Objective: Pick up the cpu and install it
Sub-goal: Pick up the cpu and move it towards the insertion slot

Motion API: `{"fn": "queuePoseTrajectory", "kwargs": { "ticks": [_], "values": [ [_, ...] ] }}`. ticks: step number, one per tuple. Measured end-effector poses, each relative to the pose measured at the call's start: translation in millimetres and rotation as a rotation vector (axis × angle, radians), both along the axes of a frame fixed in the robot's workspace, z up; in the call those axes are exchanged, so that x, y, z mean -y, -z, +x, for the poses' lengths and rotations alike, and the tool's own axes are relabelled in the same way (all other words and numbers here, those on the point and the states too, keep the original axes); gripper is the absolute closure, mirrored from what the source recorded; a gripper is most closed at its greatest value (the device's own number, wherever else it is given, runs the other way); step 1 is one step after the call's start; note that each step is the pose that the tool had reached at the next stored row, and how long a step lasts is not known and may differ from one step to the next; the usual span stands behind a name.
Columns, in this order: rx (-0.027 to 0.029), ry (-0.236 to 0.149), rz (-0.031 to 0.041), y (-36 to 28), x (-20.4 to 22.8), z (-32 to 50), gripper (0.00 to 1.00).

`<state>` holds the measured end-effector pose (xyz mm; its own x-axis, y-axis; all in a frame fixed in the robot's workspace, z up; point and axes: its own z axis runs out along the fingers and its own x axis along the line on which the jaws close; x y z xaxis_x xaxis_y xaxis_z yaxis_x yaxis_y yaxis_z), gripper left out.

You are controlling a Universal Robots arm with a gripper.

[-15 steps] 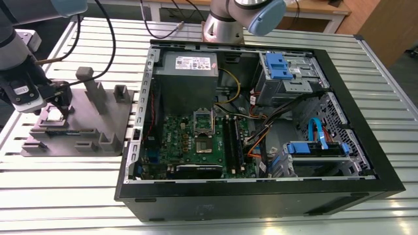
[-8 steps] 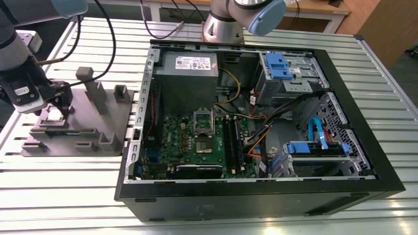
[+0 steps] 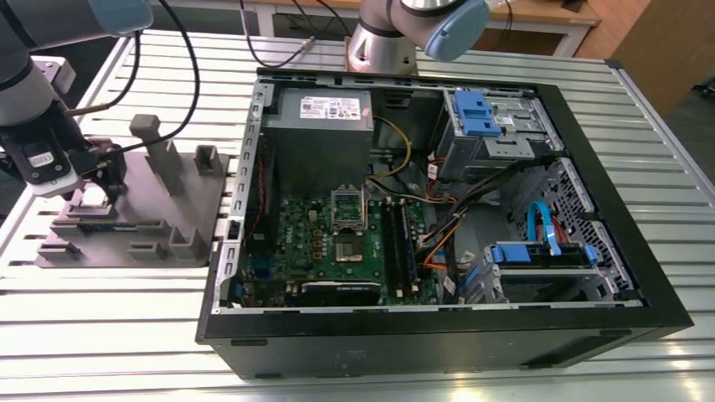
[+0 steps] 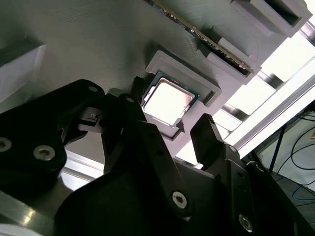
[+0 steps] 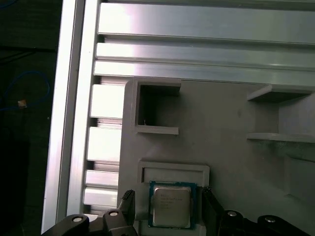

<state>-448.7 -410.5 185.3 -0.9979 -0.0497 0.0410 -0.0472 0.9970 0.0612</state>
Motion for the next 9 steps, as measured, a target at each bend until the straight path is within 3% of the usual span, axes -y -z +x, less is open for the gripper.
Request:
{"fn": "queuePoseTrajectory", "kwargs": {
  "ticks": [9],
  "values": [
    [-0.0002,0.002,-0.0001,3.6,0.0,1.9,0.35]
  ]
}}
